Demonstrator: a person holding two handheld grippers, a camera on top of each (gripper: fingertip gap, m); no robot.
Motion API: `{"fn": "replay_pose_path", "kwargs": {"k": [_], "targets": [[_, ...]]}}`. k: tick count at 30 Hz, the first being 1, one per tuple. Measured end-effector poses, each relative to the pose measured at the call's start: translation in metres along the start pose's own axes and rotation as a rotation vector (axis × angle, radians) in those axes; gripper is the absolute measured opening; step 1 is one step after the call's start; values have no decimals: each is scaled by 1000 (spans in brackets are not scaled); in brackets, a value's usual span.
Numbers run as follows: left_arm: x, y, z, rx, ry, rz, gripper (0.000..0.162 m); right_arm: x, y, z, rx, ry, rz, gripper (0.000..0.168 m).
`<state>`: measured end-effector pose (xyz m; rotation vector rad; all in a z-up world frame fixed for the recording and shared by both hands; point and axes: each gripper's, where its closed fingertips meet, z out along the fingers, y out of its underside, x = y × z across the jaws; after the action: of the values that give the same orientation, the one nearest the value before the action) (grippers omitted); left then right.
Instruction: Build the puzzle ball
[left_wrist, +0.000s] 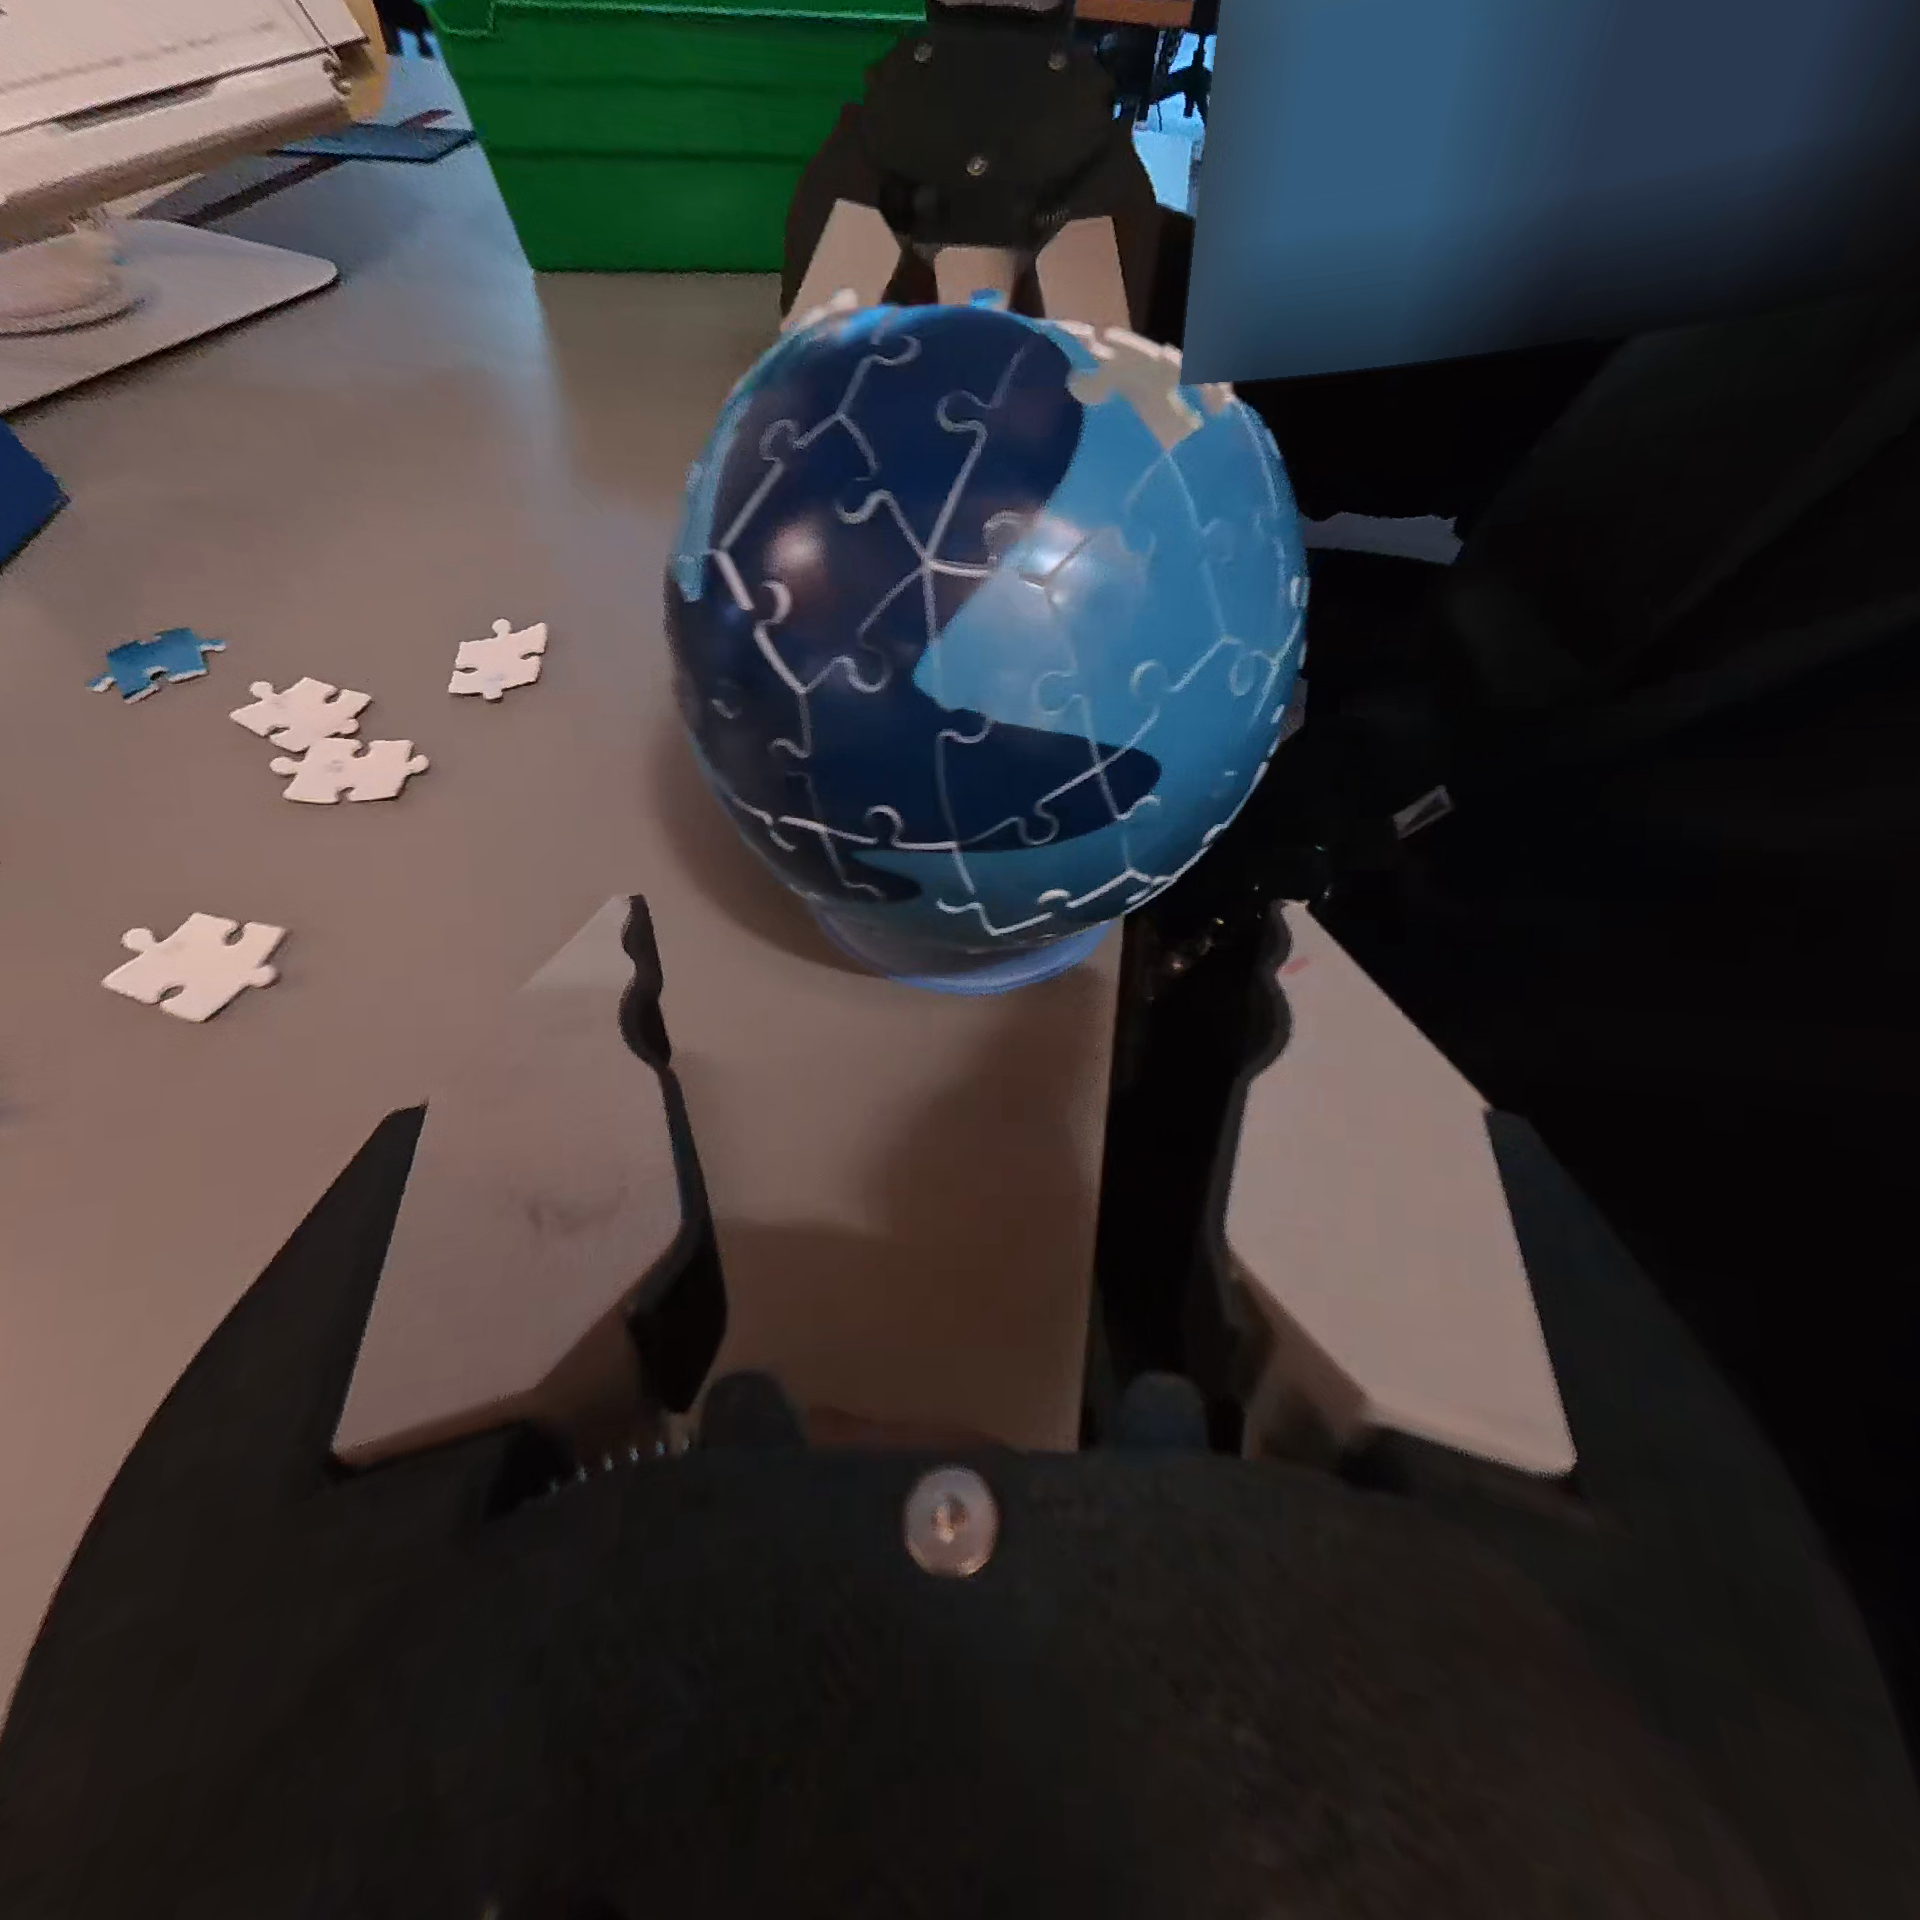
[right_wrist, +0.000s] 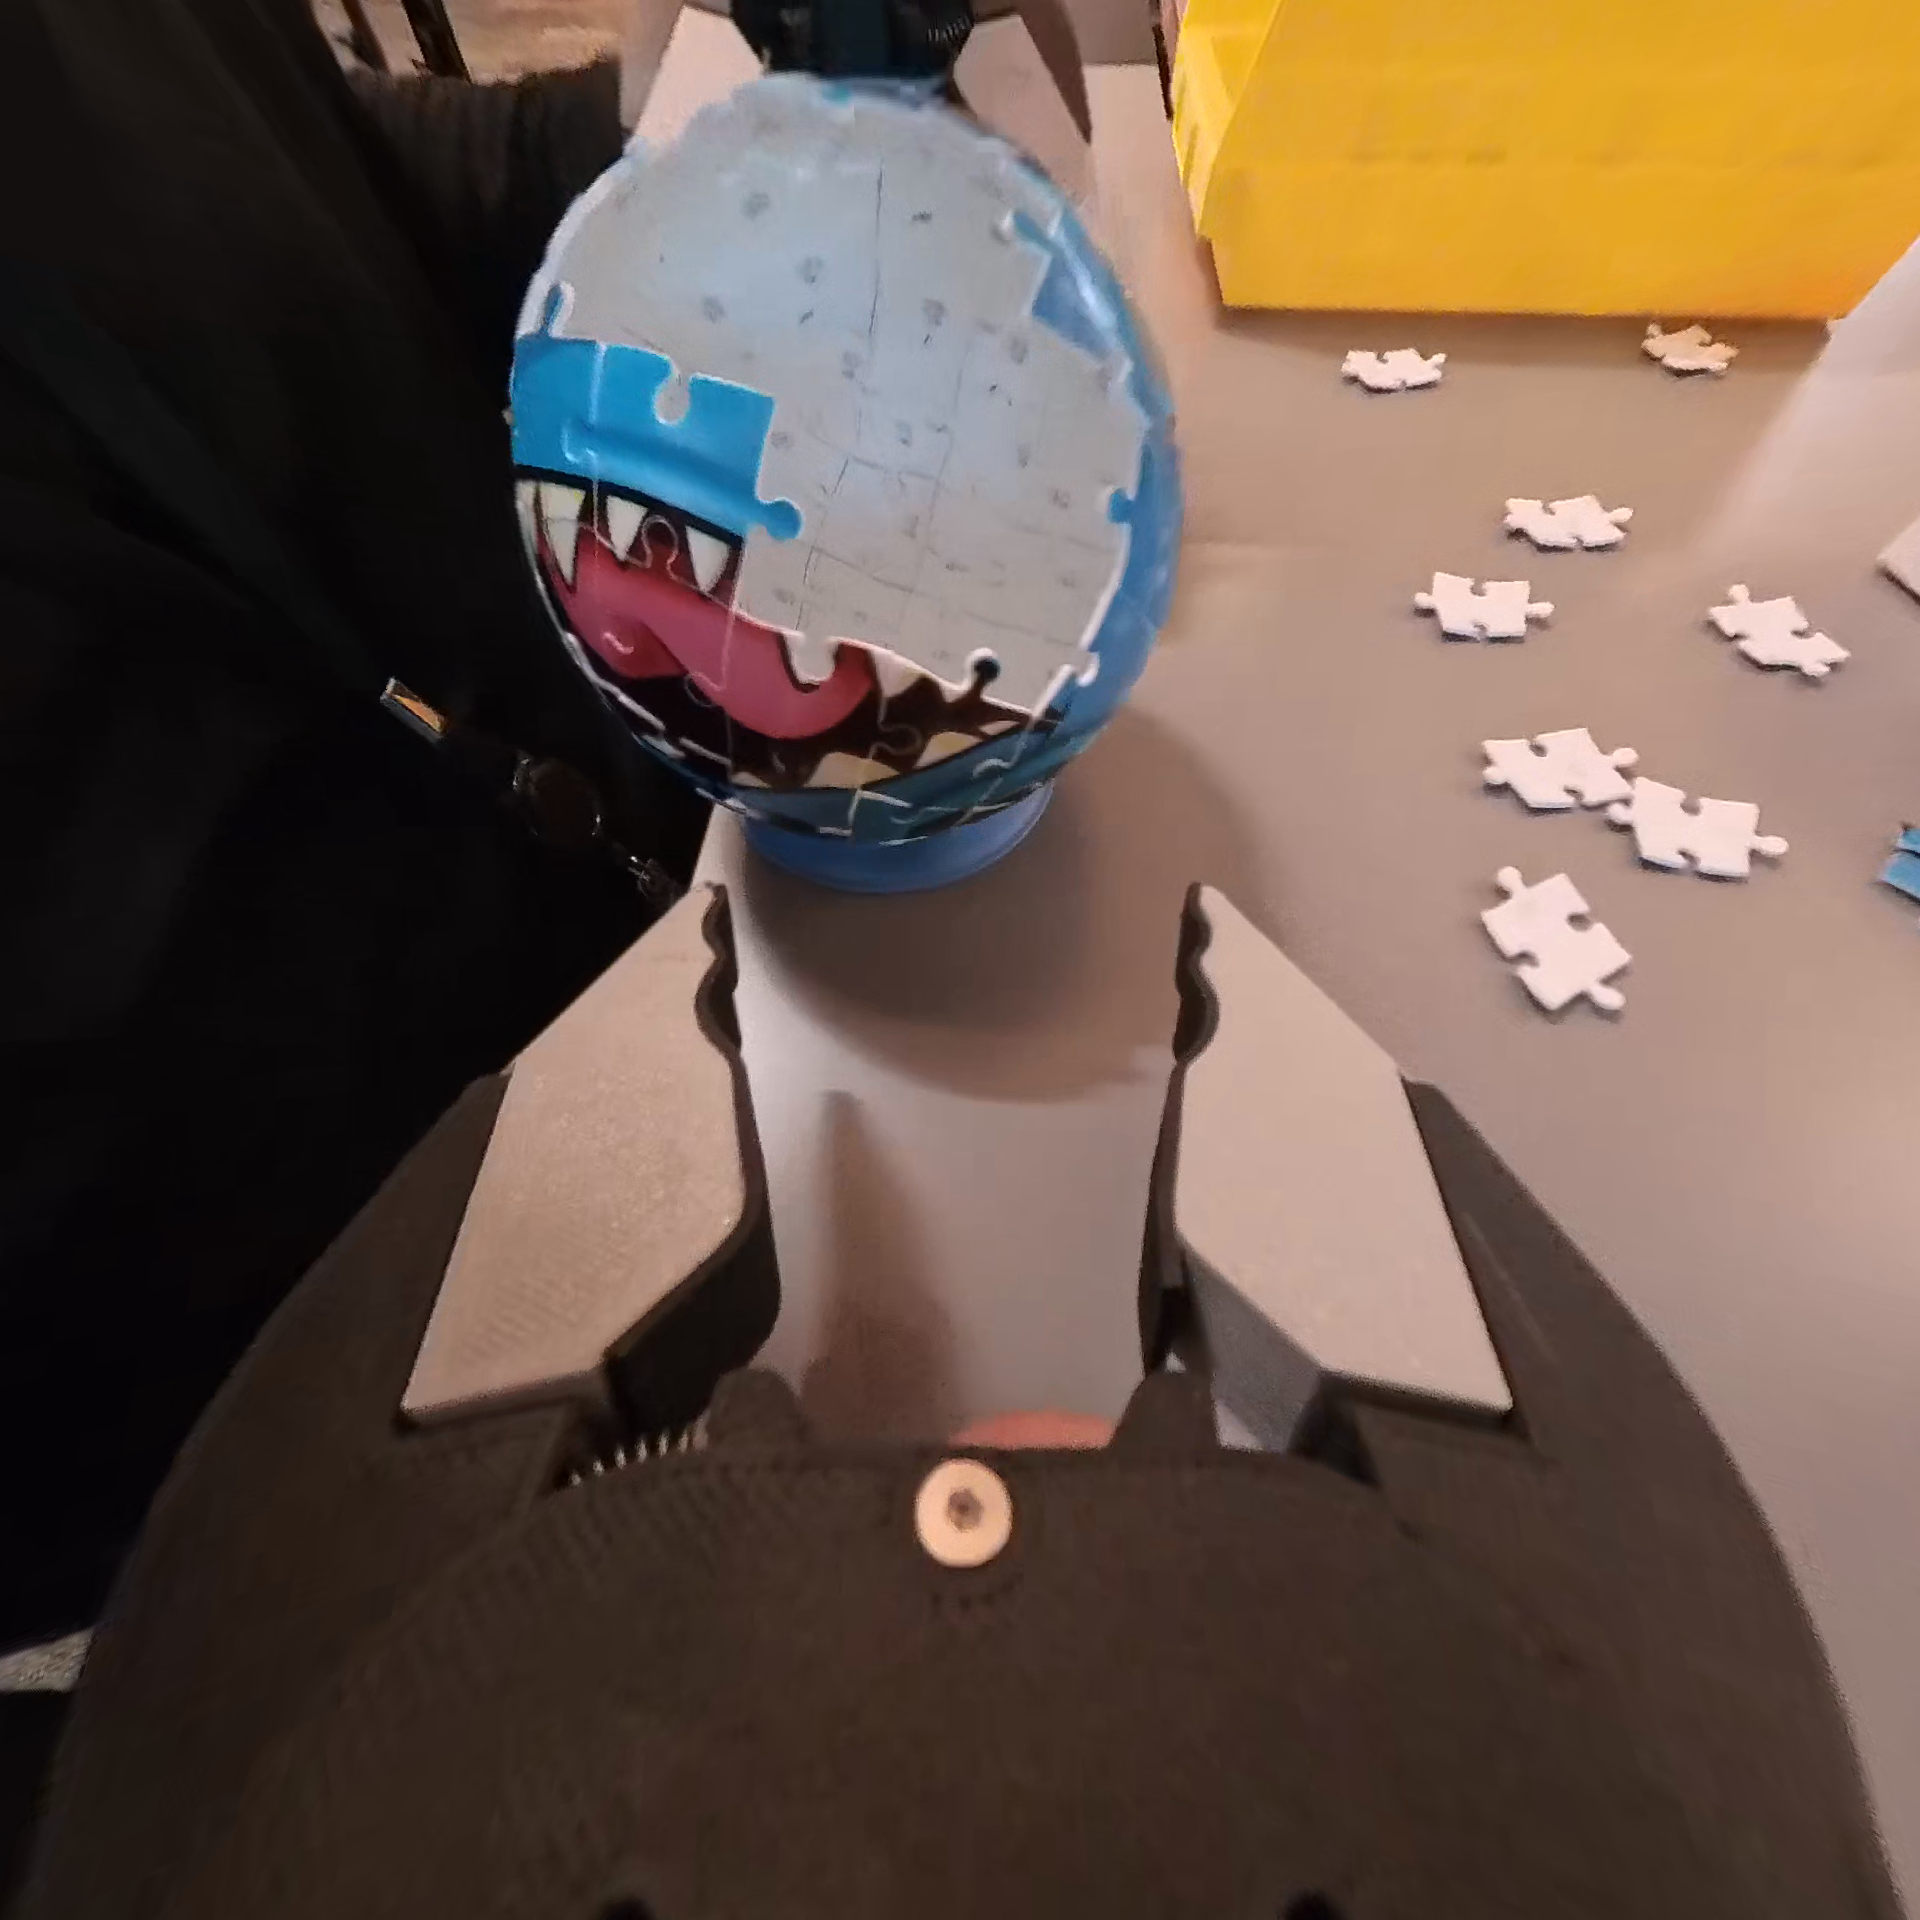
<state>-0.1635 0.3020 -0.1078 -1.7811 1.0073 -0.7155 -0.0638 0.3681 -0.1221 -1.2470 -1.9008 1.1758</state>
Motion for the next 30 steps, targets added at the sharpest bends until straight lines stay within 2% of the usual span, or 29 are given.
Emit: {"fn": "replay_pose_path", "kwargs": {"k": [5, 11, 19, 23, 26, 28, 30], "targets": [[3, 7, 14, -57, -46, 39, 112, -10, -2, 18, -42, 31, -86, 83], [1, 6, 23, -75, -58, 19, 95, -5, -8, 28, -40, 17, -87, 83], [-20, 9, 21, -88, -85, -42, 101, 31, 3, 24, -105, 36, -73, 81], [-19, 11, 2, -47, -74, -55, 99, 83, 8, -6, -109, 136, -22, 65], [-21, 11, -15, -3, -86, -49, 99, 158, -1, -21, -90, 319, 136, 47], [-27, 9, -24, 32, -112, -58, 96, 205, -1, -15, -103, 418, 245, 50], [-33, 9, -29, 44, -133, -80, 95, 233, 2, 4, -122, 438, 312, 50]]}}
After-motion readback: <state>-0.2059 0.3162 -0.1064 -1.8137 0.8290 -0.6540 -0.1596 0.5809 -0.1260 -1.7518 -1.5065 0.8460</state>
